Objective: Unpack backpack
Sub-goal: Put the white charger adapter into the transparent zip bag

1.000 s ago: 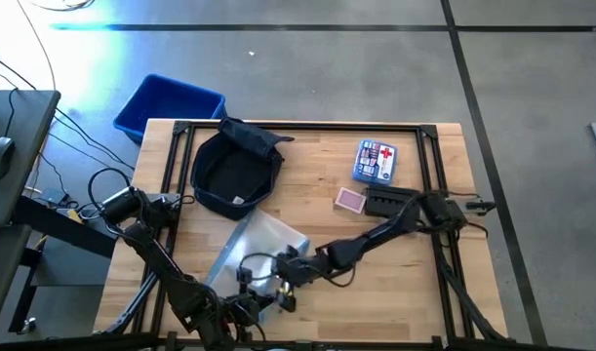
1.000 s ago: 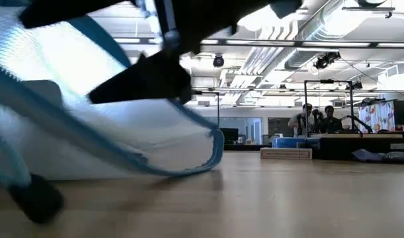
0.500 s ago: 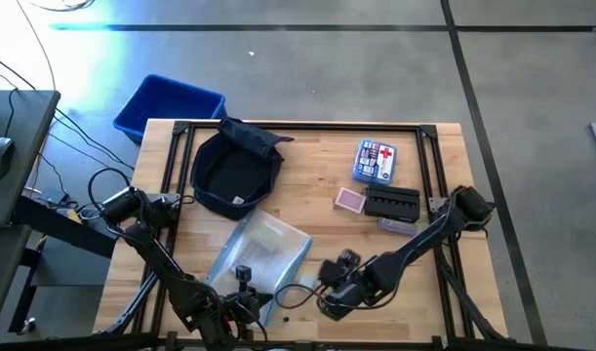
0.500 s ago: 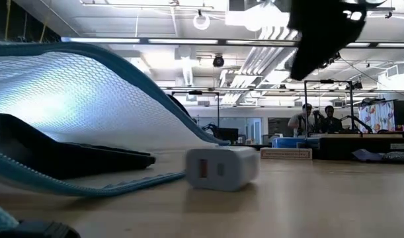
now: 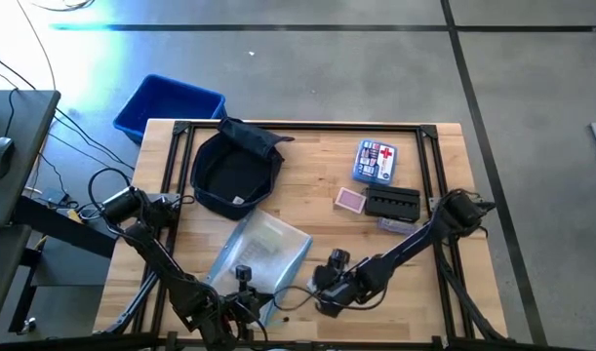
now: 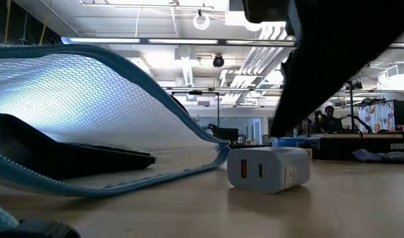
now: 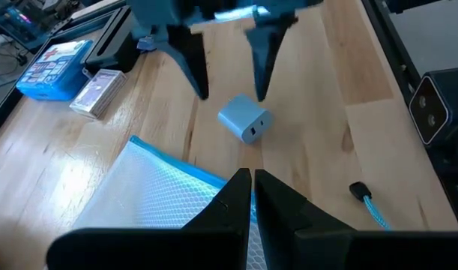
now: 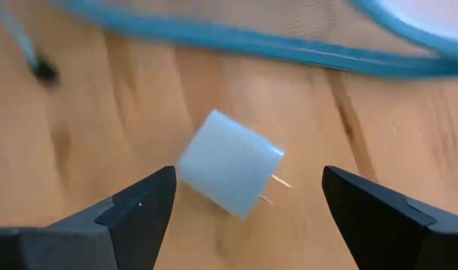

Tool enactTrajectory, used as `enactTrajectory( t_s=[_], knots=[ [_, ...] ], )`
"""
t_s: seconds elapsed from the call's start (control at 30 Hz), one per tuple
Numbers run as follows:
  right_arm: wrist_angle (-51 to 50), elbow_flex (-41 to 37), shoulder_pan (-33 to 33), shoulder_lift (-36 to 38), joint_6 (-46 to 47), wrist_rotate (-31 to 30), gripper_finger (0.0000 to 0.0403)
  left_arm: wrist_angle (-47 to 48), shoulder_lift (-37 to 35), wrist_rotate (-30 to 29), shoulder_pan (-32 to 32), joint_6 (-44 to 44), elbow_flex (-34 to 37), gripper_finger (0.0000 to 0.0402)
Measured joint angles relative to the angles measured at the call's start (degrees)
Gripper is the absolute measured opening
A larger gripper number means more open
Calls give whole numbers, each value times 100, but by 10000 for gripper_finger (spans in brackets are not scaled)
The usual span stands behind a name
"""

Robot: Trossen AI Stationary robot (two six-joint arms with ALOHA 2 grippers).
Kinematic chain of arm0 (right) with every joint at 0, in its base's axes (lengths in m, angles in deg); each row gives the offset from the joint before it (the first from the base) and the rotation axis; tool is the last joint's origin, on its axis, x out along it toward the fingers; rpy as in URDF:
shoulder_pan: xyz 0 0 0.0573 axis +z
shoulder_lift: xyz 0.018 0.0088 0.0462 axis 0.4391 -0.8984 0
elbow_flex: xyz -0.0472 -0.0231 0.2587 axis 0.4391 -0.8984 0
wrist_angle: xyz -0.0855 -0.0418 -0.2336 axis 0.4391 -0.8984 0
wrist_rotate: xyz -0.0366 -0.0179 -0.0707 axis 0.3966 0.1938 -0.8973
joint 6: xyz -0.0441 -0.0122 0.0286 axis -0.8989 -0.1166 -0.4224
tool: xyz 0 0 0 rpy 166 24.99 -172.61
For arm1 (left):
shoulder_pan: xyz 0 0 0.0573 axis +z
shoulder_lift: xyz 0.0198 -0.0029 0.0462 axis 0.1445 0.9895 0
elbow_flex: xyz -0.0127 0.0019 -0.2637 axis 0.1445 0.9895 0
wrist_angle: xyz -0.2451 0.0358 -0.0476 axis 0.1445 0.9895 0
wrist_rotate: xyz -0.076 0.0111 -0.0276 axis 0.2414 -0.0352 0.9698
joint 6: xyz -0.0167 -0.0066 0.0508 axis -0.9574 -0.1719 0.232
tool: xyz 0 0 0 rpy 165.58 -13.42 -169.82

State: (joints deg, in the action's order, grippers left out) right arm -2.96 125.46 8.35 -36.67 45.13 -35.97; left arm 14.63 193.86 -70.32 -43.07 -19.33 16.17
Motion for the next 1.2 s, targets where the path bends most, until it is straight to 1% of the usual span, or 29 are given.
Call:
enactTrajectory(
  t_s=[0.1,0.3,0.37,0.47,0.53,0.7,0.93,1.0,1.1,1.2],
  knots=[
    [17,-19,27,-33,-1241,-67,320,-2,0,2,2,0,0,0],
    [258,-19,-151,-37,-2570,-148,320,-1,0,4,18,0,0,0],
    [303,-19,-222,-37,-2758,33,320,-4,0,21,34,-5,0,0],
    [321,-19,-359,-37,-2775,568,320,-2,0,84,35,-44,0,0],
    [321,-19,-454,-39,-2786,736,320,-2,0,85,35,-44,0,0],
    [339,-19,-634,-39,-3057,622,320,-2,0,85,35,-46,0,0],
    [516,-17,-830,-278,-3279,1171,320,-3,0,85,35,-48,0,0],
    [589,-17,-831,-385,-3129,1165,319,4,0,87,35,-48,0,0],
    [594,-9,-817,-438,-2783,954,311,1,0,111,35,-48,0,0],
    [586,-9,-791,-441,-2582,953,283,1,0,111,35,-46,0,0]
  ],
)
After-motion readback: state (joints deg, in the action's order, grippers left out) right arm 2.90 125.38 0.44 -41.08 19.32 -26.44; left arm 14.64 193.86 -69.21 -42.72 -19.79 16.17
